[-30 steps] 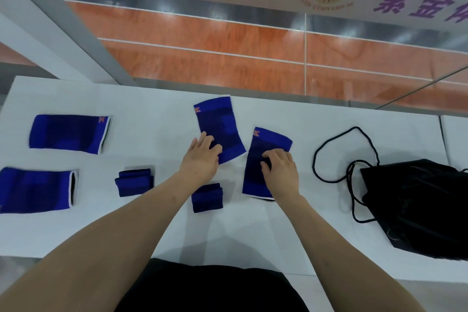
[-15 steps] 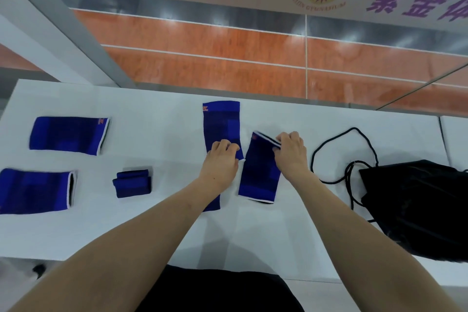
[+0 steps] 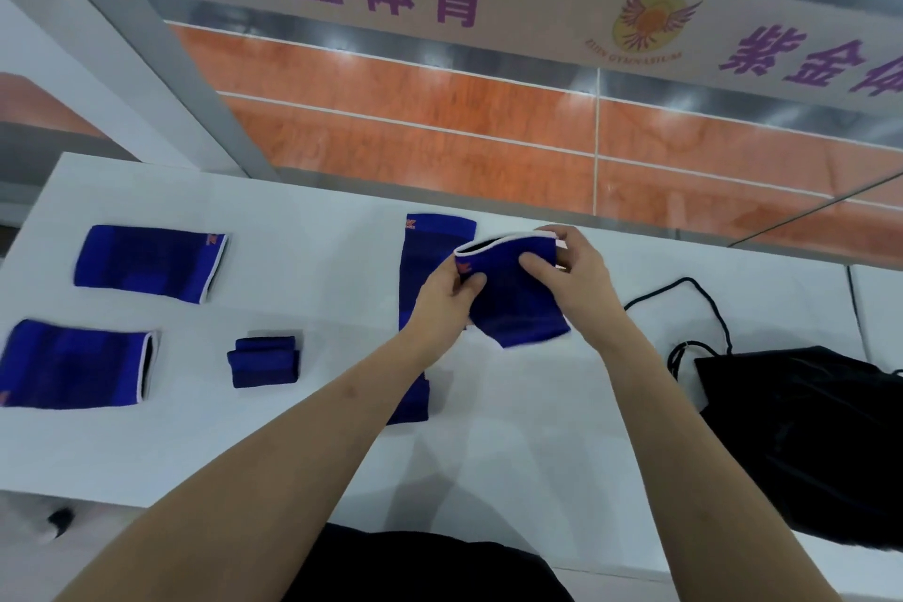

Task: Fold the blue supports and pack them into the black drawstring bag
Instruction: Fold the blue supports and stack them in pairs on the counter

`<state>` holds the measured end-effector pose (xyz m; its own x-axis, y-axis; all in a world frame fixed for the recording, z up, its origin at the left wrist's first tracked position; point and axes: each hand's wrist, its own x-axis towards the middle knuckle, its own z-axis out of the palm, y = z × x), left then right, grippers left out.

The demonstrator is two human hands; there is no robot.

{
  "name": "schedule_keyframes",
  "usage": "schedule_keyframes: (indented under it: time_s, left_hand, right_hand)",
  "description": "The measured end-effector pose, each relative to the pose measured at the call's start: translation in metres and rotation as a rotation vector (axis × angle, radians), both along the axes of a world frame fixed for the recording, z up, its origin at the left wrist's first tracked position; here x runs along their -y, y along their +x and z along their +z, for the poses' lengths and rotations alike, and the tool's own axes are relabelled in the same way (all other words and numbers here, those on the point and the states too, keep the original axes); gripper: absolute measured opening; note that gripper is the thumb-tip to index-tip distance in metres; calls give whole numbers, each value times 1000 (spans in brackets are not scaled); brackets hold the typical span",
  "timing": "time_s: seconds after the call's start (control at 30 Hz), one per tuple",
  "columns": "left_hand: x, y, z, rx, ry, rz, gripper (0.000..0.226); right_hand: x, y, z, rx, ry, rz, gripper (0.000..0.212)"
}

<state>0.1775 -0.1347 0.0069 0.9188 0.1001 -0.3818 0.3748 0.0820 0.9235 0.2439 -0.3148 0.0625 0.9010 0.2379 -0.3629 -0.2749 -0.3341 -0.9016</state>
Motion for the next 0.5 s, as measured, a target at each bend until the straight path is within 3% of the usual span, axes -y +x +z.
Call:
schedule_keyframes:
  time_s: [0.27,0.4,0.5]
  left_hand:
    - [-36,16,-1,-71,225,155,12]
    - [-54,26,-4,-267,102,179,19]
    - [-60,20,-5,-305,29,99,29]
  right_hand:
    - [-23,-24,-35,-202,-53,81,18]
    - [-44,-25,-46,-182,-49,-5,16]
    - [-59,-16,-55,-162,-55,-54,16]
